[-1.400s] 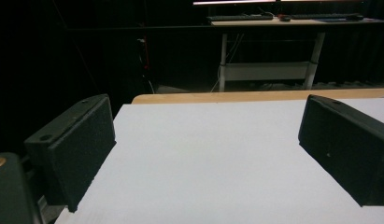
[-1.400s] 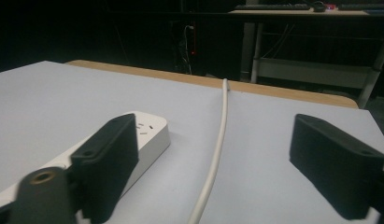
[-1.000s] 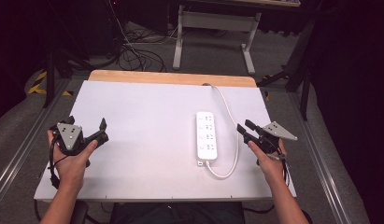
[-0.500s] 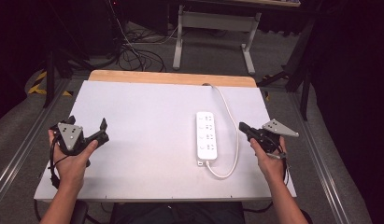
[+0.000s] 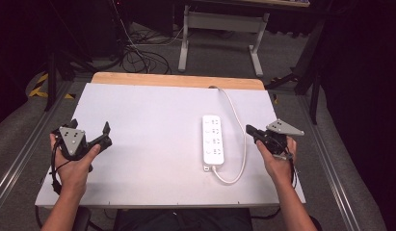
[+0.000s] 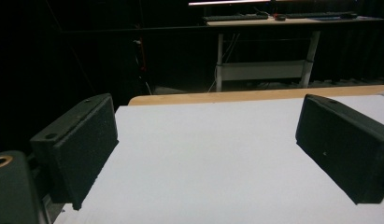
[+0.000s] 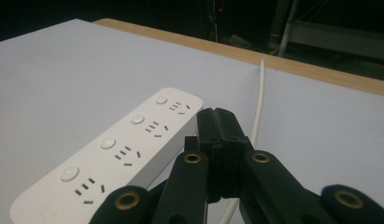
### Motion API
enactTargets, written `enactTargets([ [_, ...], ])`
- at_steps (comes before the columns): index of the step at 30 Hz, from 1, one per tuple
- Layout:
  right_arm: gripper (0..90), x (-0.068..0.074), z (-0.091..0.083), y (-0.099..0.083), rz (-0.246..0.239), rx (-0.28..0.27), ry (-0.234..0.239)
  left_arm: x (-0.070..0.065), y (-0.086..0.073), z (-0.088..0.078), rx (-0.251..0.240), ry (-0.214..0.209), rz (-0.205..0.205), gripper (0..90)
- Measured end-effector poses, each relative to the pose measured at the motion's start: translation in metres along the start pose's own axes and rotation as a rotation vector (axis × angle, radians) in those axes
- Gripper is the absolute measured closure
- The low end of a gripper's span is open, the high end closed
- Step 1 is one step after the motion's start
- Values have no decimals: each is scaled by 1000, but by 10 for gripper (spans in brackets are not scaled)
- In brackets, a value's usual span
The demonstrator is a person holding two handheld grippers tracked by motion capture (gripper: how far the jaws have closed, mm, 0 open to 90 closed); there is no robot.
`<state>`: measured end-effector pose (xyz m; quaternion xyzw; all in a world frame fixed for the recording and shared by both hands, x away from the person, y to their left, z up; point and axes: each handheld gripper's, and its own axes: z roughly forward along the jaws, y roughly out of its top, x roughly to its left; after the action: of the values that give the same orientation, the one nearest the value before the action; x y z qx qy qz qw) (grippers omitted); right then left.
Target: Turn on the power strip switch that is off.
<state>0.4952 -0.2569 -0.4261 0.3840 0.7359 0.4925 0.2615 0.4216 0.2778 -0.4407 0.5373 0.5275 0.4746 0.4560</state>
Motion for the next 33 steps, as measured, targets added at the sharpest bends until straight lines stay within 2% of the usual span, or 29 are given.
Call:
enactTargets([
  [3,900,0,4,2,11,49,22,0,0,0,-1,0,-1,62],
  [9,900,5,8,7,-11,59,10,-1,0,0,6,-4,14,65],
  [12,900,8,10,9,-7,65,14,-2,0,0,5,-4,14,65],
  [20,900,17,22,16,-18,100,61,-2,-1,0,7,-8,18,65],
  [24,900,19,26,18,-30,107,67,-2,-1,0,10,-8,16,65],
  [33,900,20,37,22,-22,126,82,-1,-1,-1,8,-7,20,66],
])
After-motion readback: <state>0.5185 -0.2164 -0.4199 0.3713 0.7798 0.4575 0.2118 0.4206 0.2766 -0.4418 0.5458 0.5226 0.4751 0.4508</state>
